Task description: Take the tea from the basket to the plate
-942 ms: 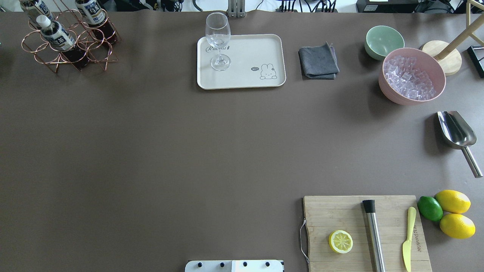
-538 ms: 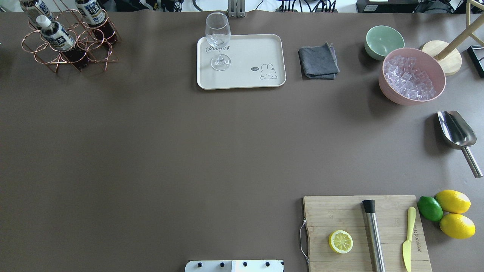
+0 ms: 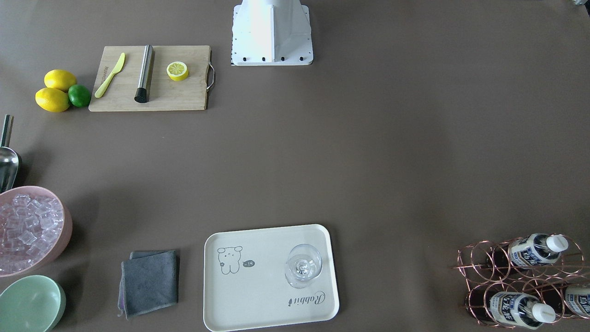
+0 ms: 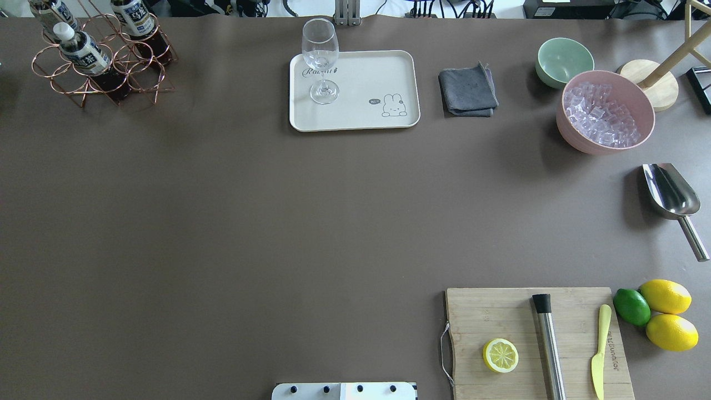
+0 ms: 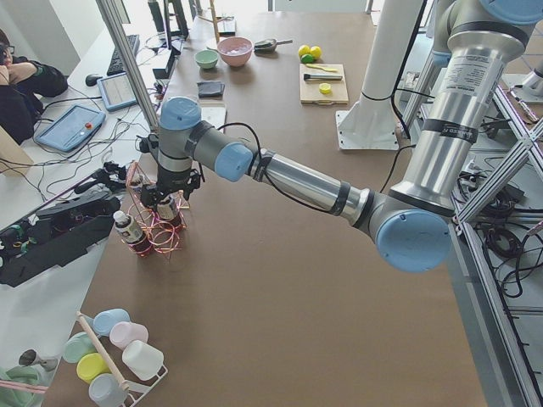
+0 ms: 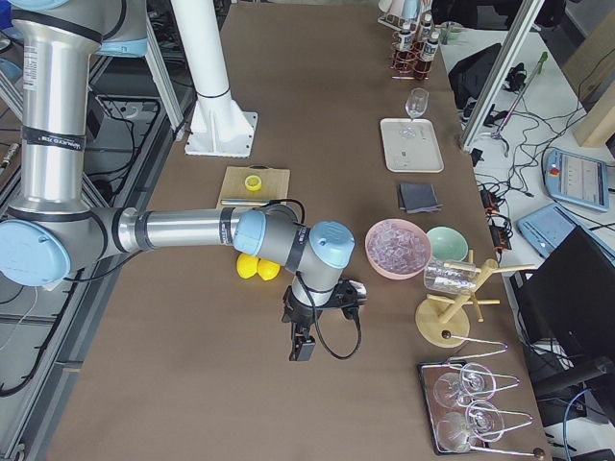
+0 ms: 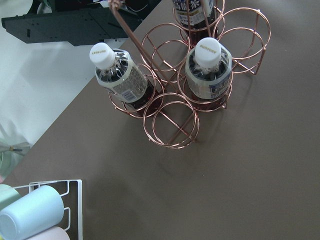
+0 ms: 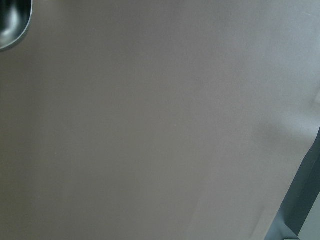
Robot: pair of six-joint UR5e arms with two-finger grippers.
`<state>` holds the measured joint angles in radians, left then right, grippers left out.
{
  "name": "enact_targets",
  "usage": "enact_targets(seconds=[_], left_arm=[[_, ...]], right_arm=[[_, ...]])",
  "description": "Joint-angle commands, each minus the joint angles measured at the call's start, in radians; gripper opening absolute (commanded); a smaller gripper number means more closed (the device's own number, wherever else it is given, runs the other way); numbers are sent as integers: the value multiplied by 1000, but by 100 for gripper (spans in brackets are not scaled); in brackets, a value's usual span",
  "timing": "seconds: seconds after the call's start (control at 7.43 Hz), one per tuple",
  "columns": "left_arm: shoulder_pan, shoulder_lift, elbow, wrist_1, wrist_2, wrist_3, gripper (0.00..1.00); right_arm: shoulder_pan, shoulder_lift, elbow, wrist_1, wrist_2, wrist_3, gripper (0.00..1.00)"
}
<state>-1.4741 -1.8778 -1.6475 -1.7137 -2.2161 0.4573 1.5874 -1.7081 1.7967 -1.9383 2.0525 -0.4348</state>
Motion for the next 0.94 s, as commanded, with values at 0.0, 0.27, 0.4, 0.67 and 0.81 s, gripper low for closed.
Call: enact_targets(seconds=[0.0,0.27,0.4,0.67,0.81], left_arm=[[24,-117,98,-17,15,62,97],[14,-223,211,-15,24,182,97],[12,-278,268,-15,18,222,98],[12,-335,345,-14,-49,314,98],[15,-368,386,-14,-83,357,98]], right_arm=[[2,12,-5,-18,2,-1,100],[5,8,-7,-19,3,-1,100],[6,8,-7,-18,3,-2,100],[6,8,-8,-18,3,-1,100],[6,8,-8,-18,3,-1,100]])
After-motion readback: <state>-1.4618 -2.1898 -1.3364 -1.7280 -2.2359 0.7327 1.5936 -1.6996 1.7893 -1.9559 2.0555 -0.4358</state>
